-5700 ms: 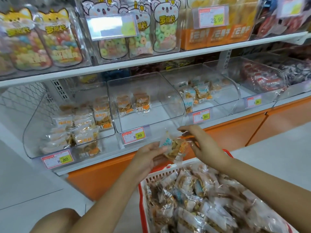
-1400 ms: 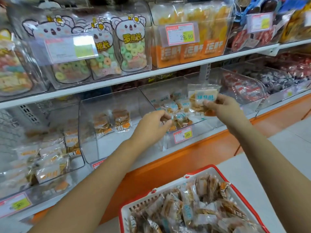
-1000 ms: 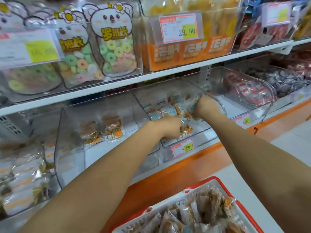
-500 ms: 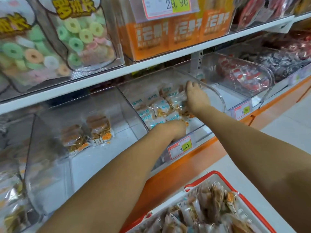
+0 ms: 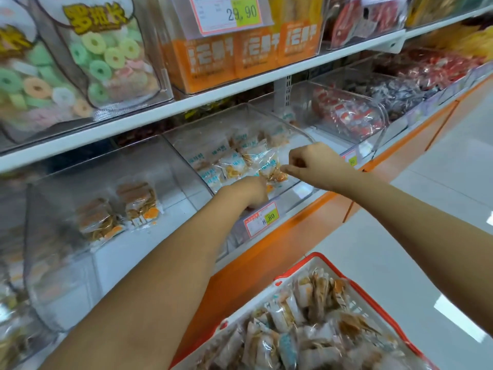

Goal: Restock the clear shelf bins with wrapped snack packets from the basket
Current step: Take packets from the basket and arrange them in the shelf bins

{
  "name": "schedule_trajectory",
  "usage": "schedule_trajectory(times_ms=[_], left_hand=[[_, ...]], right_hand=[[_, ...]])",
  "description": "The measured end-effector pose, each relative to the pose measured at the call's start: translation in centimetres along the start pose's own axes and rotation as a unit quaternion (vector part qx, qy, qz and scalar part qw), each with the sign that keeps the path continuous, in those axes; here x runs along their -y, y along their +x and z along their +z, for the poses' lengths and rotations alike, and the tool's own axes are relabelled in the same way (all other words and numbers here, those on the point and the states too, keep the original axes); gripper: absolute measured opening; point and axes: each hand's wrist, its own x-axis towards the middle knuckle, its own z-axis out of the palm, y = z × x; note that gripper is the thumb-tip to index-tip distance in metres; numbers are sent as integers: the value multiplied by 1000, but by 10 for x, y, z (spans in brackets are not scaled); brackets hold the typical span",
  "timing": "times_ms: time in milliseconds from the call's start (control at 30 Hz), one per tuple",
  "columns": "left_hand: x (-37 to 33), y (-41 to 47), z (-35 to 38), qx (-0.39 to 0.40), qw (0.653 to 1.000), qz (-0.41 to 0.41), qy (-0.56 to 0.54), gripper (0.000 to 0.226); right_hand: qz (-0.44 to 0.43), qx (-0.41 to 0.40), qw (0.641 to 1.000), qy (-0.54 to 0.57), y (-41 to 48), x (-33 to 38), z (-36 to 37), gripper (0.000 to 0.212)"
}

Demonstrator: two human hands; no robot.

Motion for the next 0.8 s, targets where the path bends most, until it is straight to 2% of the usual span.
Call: schedule_trajectory(times_ms=[67,133,200,267,300,367,467,533,633,733,800], left_hand=[[3,-20,-3,-82,995,0,-63,29],[2,-48,-5,-212,968,8,-136,35],[-4,-79,-1,-323,928,34,-183,39],[-10,-106,12,-360,909,60,-204,40],[-13,-115,24,-346,911,67,-213,39],[-14,-126,56,-271,930,59,-239,35],[-12,-128,116,-122,960,6,-250,28],[-11,-133,154,-17,965,-21,-261,23],[-10,-147,196,79,954,-55,-283,28],[-14,-161,215,90,953,-64,-283,17],[-12,-166,221,82,936,-76,-333,10]], right_hand=[[18,1,1000,-9,-23,-4,-1,38],[38,13,999,-13,-42,-10,5,39],[58,63,996,12,-58,-14,21,39],[81,143,984,62,-75,-21,48,34],[90,185,975,82,-82,-25,62,27],[87,273,955,77,-99,-30,85,7],[53,382,921,47,-123,-32,109,45],[21,427,904,-4,-138,-32,124,51],[-2,410,909,-79,-156,-33,145,49],[22,329,937,-118,-165,-32,147,37],[22,315,942,-114,-165,-34,143,31]])
